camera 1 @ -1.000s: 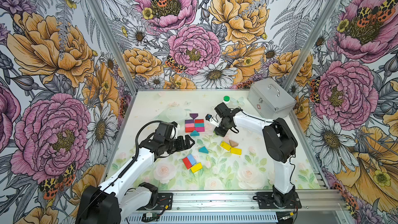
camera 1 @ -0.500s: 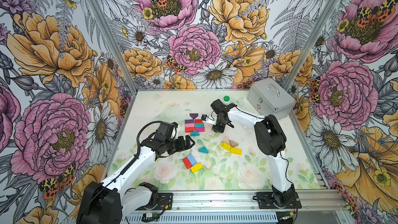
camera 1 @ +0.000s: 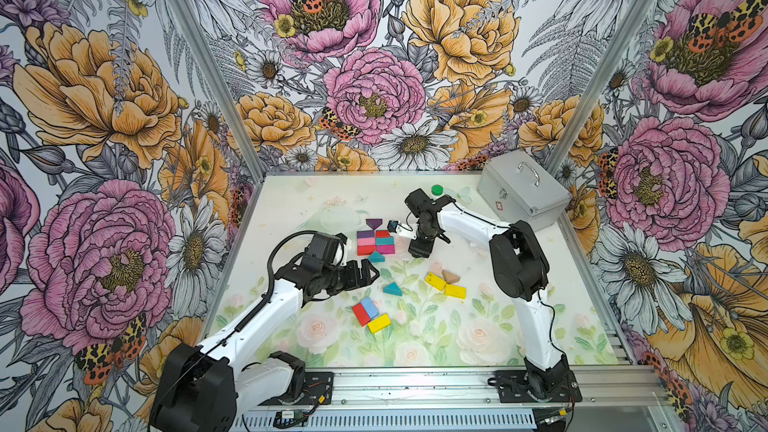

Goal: Assemble a piece of candy with building blocks
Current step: Place the building block at the center of the board, then pick up the building block from the center of the board.

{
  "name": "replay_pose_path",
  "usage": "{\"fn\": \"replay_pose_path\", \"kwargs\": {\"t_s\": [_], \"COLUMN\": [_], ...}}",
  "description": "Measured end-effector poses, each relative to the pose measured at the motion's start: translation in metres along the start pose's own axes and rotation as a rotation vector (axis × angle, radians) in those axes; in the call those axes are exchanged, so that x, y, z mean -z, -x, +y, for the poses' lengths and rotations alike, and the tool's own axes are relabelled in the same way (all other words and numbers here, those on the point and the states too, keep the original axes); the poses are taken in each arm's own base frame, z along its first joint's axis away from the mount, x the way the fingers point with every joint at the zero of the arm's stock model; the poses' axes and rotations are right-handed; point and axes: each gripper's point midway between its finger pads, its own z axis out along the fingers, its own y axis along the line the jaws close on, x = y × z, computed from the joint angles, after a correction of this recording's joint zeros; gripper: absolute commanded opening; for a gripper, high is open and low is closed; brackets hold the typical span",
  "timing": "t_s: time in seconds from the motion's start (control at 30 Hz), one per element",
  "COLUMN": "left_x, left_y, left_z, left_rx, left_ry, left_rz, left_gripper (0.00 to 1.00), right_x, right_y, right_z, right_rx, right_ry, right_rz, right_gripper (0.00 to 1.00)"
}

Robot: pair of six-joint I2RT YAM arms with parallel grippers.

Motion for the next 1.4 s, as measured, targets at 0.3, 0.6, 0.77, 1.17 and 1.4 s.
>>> {"fn": "replay_pose_path", "kwargs": {"t_s": [0.3, 0.6, 0.77, 1.17, 1.4], "left_x": [-0.001, -0.005, -0.001, -0.004, -0.010], "left_y": [-0.007, -0.032, -0.036, -0.039, -0.039], "left_z": [-0.035, -0.052, -0.057, -0.056, -0.050], "left_rx": [-0.116, -0.209, -0.226, -0.210, -0.200], "left_ry": [-0.037, -0.064, -0.081, -0.068, -0.040], "left_rz": [0.005, 0.051, 0.043, 0.053, 0.064], "left_gripper": [0.99, 0.99, 0.99, 0.99, 0.99], "right_x": [0.050, 0.060, 0.037, 0.010, 0.008], "right_y": [-0.013, -0.044, -0.053, -0.068, -0.076], "right_z": [0.034, 0.090, 0.097, 0.086, 0.083], "right_rx": [-0.166, -0.278, -0.300, -0.308, -0.297], "right_ry": [0.034, 0.075, 0.101, 0.049, 0.021], "right_rz": [-0.108, -0.116, -0.051, 0.054, 0.082], "right_gripper": [0.72, 0.73, 0.73, 0.54, 0.33]}}
